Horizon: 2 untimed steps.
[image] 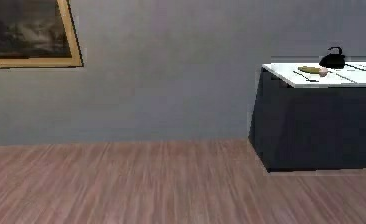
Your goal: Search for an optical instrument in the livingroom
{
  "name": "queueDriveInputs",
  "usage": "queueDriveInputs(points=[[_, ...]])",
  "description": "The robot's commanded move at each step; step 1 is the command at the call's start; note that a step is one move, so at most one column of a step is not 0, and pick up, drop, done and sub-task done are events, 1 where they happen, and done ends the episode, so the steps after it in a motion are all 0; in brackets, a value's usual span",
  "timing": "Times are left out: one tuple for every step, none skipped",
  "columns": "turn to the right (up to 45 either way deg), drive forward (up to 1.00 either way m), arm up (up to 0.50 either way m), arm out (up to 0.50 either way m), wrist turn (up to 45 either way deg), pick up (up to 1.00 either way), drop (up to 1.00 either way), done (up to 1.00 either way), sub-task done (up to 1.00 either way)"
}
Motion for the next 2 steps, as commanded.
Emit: queueDriveInputs(points=[[0.0, 0.55, 0.00, 0.00, 0.0, 0.00, 0.00, 0.00, 0.00], [-45.0, 0.00, 0.00, 0.00, 0.0, 0.00, 0.00, 0.00, 0.00]])
